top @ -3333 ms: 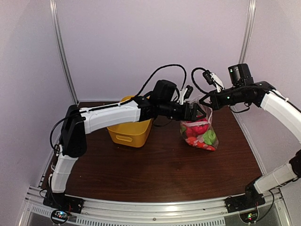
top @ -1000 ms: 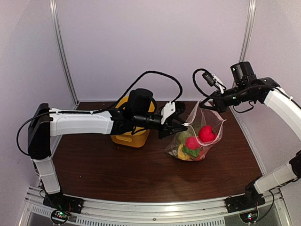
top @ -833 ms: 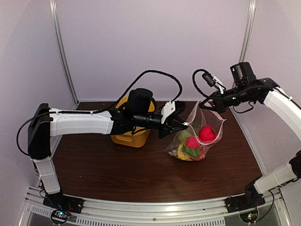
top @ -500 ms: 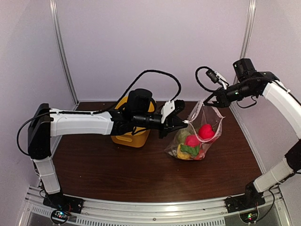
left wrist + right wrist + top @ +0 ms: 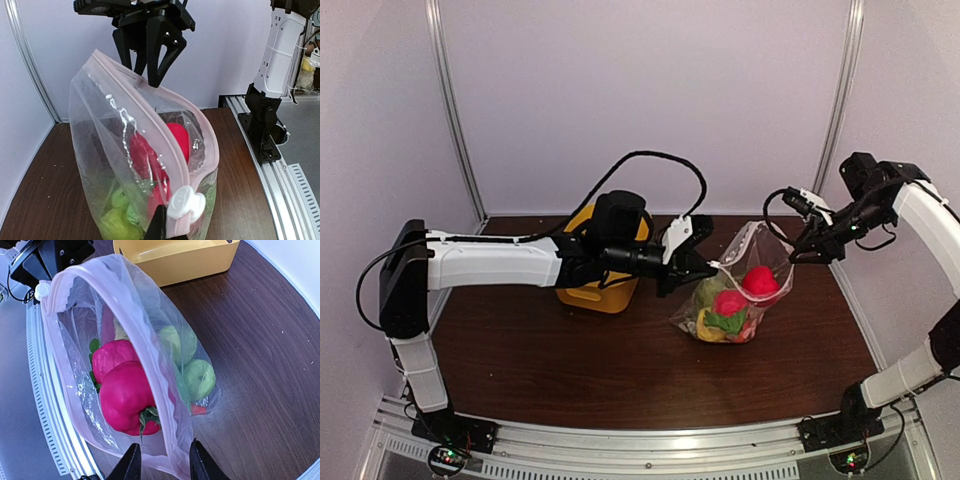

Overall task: Place the food in the zip-top bag and seal the zipper
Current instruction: Pass from the right arm to the left, then adjust the zipper food storage bag at the center of the board.

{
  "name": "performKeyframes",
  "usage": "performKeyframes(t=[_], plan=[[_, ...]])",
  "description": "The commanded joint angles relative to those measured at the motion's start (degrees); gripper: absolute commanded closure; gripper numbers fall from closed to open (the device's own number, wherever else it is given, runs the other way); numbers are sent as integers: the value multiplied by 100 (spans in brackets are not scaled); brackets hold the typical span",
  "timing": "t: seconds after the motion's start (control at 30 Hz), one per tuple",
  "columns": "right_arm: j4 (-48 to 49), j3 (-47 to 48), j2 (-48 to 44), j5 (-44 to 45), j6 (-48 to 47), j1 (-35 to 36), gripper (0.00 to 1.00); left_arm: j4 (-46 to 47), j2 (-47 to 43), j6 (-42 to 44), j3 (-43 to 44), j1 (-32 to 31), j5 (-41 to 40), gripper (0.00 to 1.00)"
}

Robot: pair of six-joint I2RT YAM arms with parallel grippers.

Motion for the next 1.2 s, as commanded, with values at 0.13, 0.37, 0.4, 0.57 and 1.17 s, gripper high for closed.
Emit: performKeyframes(t=[0.13,0.37,0.4,0.57,1.17], plan=[[-873,67,-232,256,-1473,-107,65,-25,38,-55,110,58,31,100],[-637,-209,-475,416,-1963,-106,60,-32,37,-31,123,109,146,100],[-473,-290,-525,426,-1964,-106,60,-27,38,-29,127,113,174,100],[37,-560,-632,318,-2072,-83,61,-56,83,-59,194,174,364,100],[1734,-1381,-1176,377,-1281,-49,97,11,328,-454,430,356,813,100]])
